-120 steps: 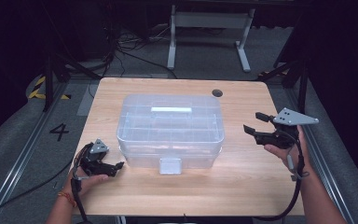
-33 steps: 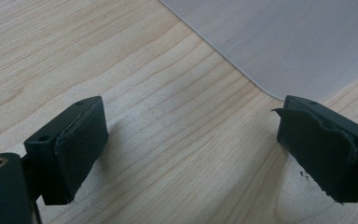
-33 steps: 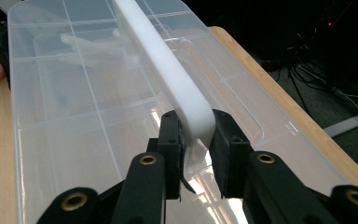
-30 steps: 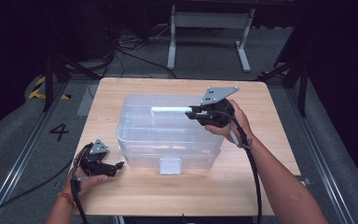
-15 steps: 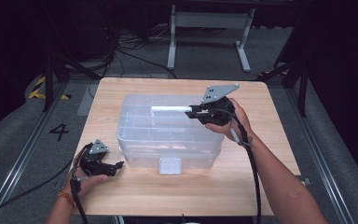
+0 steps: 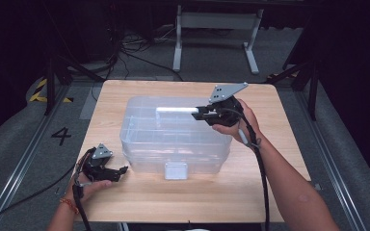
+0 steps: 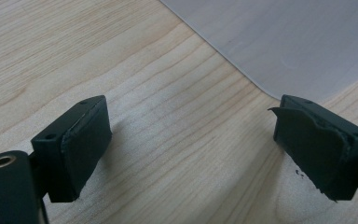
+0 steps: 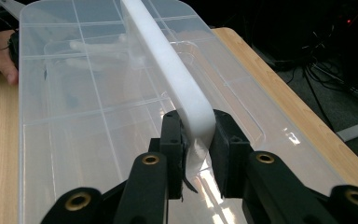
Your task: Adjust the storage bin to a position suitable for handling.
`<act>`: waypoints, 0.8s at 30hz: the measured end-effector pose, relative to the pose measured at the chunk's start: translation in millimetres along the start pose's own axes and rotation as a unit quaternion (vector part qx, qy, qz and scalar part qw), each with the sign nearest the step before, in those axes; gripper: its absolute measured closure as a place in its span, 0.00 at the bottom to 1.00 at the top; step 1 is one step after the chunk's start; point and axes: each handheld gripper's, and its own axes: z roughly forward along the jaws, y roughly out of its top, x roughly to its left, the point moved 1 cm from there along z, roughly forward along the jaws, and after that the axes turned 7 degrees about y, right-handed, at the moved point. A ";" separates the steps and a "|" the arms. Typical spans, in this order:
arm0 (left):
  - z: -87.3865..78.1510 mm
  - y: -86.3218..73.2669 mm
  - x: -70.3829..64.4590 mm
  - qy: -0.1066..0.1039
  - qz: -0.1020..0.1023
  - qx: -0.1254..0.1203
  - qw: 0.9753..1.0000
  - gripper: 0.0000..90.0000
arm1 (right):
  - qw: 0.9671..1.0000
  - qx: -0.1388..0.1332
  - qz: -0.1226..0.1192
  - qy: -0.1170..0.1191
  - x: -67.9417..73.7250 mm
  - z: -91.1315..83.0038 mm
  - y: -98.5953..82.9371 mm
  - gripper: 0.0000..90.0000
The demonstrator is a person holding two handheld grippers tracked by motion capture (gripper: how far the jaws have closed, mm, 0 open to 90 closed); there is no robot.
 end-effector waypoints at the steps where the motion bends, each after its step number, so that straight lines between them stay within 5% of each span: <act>1: -0.2 -0.2 -0.2 0.001 -0.001 0.000 1.000 0.13 | 1.000 0.000 0.002 0.002 -0.8 -0.2 0.5 0.85; 15: -1.8 -1.1 -0.9 0.002 -0.002 -0.007 1.000 0.19 | 1.000 0.004 0.023 0.019 -11.8 -2.0 7.4 0.85; 22: -7.6 -2.5 -2.7 -0.003 -0.002 -0.006 1.000 0.34 | 0.999 0.004 0.030 0.030 -18.0 -2.8 10.4 0.85; 24: -13.0 -0.6 -3.5 0.010 -0.003 -0.015 1.000 0.35 | 0.999 0.003 0.031 0.030 -19.0 -3.0 10.8 0.85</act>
